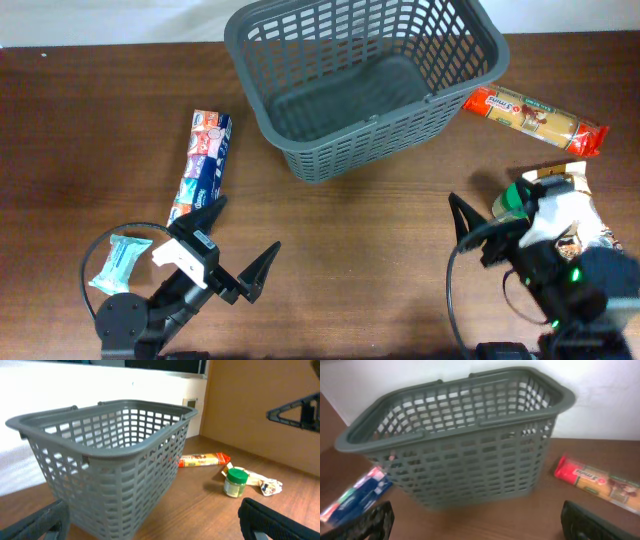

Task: Pack container

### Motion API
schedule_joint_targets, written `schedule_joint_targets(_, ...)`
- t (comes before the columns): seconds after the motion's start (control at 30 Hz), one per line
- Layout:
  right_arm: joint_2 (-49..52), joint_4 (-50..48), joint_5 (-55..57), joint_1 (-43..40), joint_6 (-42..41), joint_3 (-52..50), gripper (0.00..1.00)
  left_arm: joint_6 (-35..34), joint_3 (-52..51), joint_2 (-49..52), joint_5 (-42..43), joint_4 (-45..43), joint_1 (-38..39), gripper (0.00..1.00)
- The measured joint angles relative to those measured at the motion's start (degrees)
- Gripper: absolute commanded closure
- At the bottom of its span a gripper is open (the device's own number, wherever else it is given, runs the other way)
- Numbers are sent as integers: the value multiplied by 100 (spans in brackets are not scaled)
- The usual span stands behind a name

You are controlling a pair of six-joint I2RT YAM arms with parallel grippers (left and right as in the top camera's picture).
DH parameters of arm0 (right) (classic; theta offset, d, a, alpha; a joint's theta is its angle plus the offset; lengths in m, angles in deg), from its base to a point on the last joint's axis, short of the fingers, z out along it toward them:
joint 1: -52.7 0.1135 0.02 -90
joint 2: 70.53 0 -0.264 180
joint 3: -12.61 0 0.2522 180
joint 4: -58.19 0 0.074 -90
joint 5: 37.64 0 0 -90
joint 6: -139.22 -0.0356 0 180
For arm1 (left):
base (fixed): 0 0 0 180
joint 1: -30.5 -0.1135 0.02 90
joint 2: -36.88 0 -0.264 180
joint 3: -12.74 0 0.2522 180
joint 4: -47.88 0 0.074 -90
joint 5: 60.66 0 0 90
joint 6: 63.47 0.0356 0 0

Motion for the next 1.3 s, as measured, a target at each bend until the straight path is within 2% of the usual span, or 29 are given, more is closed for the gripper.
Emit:
schedule_joint_targets(0.3,1425,1880,-415,0,96,1567,1,-90,70,83,70,-195,2,1)
schedule_joint_targets(0.47,2216,2997,-175,0,208,3195,1,-52,1019,505,162,168,186,1)
schedule_joint_targets(0.53,2557,3342,-74,0,251,4076,1,109,1705,844,201,826,382,1)
schedule_joint_targets(0.67,3351,4315,33,0,295,6166,1,411,3213,1928,-144,2830,1084,1)
schedule_joint_targets(0.73,3823,5066,52,0,363,7307,1,487,4076,2656,-787,4002,1609,0)
schedule_joint_targets(0.8,4310,5810,74,0,472,8443,1,481,4924,3329,-1624,4876,2188,1)
schedule_joint_targets(0.87,4647,6190,79,0,538,9169,1,354,5661,3901,-2553,5549,2728,1)
schedule_joint_targets(0.97,4900,6247,76,0,577,9691,1,114,6551,4531,-3812,6065,3432,1)
schedule_joint_targets(1.07,4929,6251,79,0,586,9761,1,-20,6999,4909,-4468,6022,3912,1)
schedule_joint_targets(1.3,4962,6251,225,0,601,9798,2,-199,7079,5602,-4310,6052,4284,1)
